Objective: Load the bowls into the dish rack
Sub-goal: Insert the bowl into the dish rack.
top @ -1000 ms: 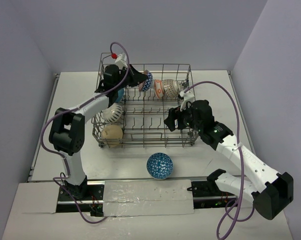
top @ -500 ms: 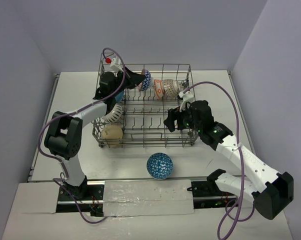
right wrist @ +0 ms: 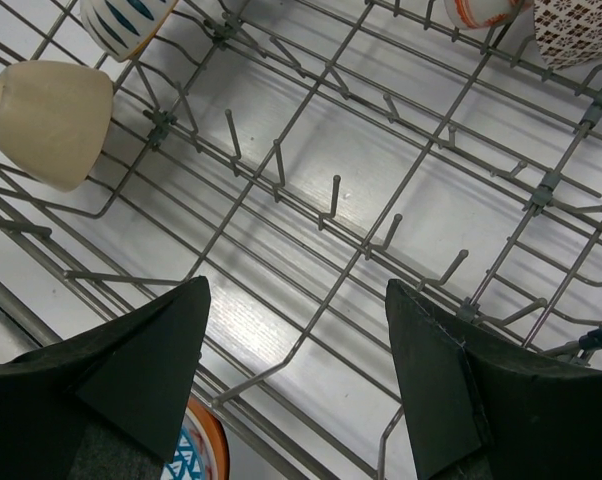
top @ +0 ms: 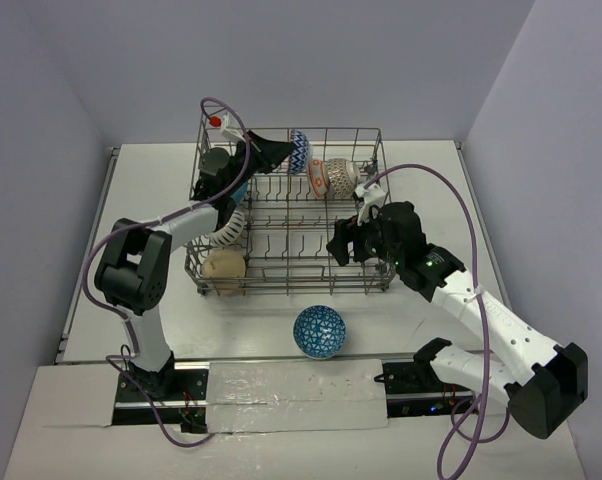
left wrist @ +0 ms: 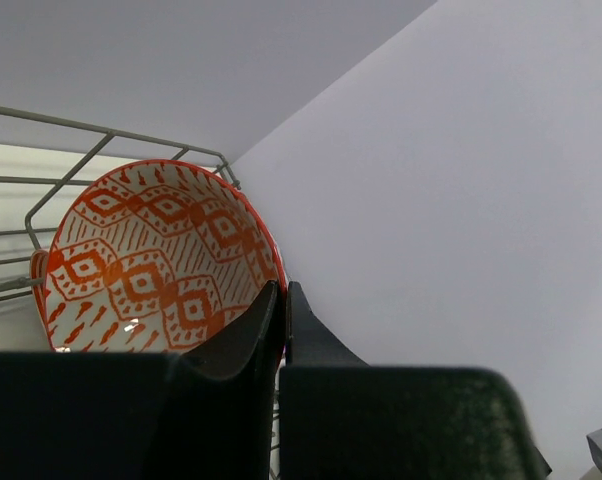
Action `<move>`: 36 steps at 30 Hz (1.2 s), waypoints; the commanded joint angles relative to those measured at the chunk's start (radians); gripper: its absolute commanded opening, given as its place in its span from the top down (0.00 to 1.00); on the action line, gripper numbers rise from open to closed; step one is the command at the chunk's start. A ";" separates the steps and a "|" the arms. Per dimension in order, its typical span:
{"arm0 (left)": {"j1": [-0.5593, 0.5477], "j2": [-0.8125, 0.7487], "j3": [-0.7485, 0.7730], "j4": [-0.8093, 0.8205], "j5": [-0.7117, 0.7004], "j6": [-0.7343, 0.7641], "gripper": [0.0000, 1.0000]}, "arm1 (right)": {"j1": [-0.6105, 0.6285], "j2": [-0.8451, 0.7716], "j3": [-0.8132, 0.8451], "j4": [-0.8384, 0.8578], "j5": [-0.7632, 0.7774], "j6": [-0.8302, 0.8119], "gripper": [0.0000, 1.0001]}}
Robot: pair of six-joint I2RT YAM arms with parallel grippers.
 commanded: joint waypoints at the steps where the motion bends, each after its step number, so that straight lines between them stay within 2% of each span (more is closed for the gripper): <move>1: -0.011 0.018 0.002 0.141 -0.015 -0.042 1.00 | 0.012 -0.010 0.048 -0.011 0.018 -0.017 0.22; 19: -0.025 0.041 0.014 0.040 -0.119 0.015 1.00 | 0.028 0.011 0.058 -0.026 0.024 -0.028 0.22; 36: 0.026 0.078 0.042 -0.020 -0.060 -0.089 1.00 | 0.034 0.030 0.052 -0.012 0.014 -0.028 0.22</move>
